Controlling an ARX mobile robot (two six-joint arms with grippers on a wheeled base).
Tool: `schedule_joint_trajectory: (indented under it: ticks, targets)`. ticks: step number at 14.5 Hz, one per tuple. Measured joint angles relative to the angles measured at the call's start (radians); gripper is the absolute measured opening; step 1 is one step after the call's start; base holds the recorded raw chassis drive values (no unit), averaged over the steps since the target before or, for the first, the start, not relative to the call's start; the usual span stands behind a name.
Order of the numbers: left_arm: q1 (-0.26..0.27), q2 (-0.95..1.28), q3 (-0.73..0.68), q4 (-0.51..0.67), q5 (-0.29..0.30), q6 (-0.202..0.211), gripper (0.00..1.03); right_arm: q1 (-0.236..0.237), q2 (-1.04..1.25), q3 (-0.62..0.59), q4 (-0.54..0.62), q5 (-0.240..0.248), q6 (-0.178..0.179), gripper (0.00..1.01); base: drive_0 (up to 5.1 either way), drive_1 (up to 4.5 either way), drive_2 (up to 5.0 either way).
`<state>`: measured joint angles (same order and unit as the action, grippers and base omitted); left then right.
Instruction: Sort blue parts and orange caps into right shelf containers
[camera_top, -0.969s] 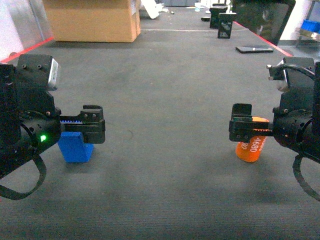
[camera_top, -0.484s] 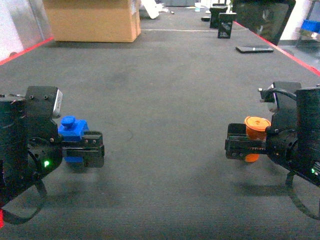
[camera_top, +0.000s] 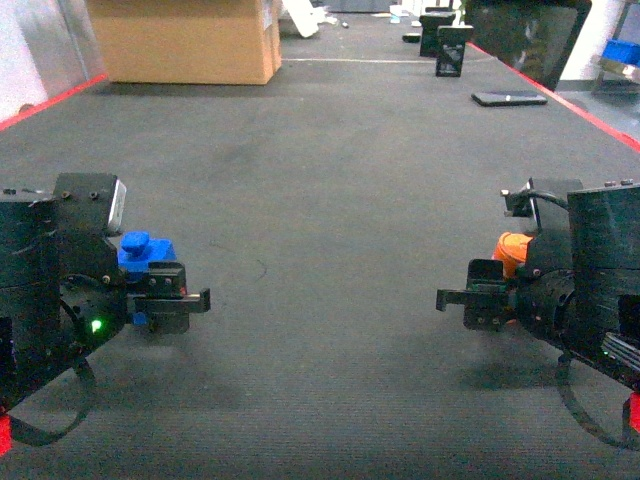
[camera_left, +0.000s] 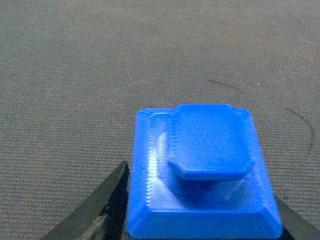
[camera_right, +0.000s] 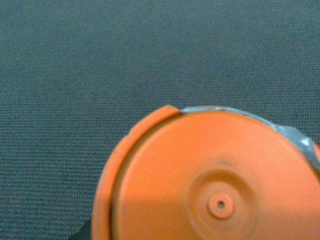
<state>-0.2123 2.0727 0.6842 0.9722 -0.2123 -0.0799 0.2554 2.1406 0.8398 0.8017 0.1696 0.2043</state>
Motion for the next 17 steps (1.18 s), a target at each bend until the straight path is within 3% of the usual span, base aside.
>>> schedule_joint_trajectory:
  ticks: [2, 5, 8, 10, 12, 14, 15, 16, 17]
  targets:
    - [-0.002, -0.005, 0.000, -0.001, 0.000, -0.003, 0.42, 0.000, -0.010, -0.014, 0.023, 0.003, -0.005, 0.45, 0.0, 0.00, 0.0]
    - [-0.002, -0.093, -0.064, 0.032, -0.016, -0.002, 0.41, -0.002, -0.132, -0.112, 0.075, 0.014, -0.048, 0.45, 0.0, 0.00, 0.0]
    - [0.001, -0.343, -0.198, 0.077, -0.041, -0.002, 0.41, -0.008, -0.382, -0.283, 0.107, 0.012, -0.090, 0.45, 0.0, 0.00, 0.0]
    - [0.006, -0.597, -0.340, 0.024, -0.072, 0.009, 0.41, -0.014, -0.629, -0.444, 0.035, 0.009, -0.094, 0.44, 0.0, 0.00, 0.0]
    - [0.036, -0.892, -0.462, -0.137, -0.101, 0.015, 0.41, -0.013, -0.964, -0.586, -0.121, 0.018, -0.077, 0.44, 0.0, 0.00, 0.0]
    - [0.075, -1.208, -0.498, -0.307, -0.124, -0.003, 0.41, 0.018, -1.262, -0.652, -0.265, 0.079, -0.055, 0.44, 0.0, 0.00, 0.0]
    - [0.054, -1.311, -0.497, -0.354, -0.128, -0.005, 0.41, 0.047, -1.368, -0.656, -0.313, 0.124, -0.050, 0.44, 0.0, 0.00, 0.0]
    - [0.008, -1.357, -0.495, -0.365, -0.132, -0.005, 0.41, 0.084, -1.407, -0.654, -0.287, 0.195, -0.060, 0.44, 0.0, 0.00, 0.0]
    - [-0.001, -1.351, -0.489, -0.367, -0.127, -0.004, 0.41, 0.085, -1.408, -0.649, -0.290, 0.198, -0.068, 0.44, 0.0, 0.00, 0.0]
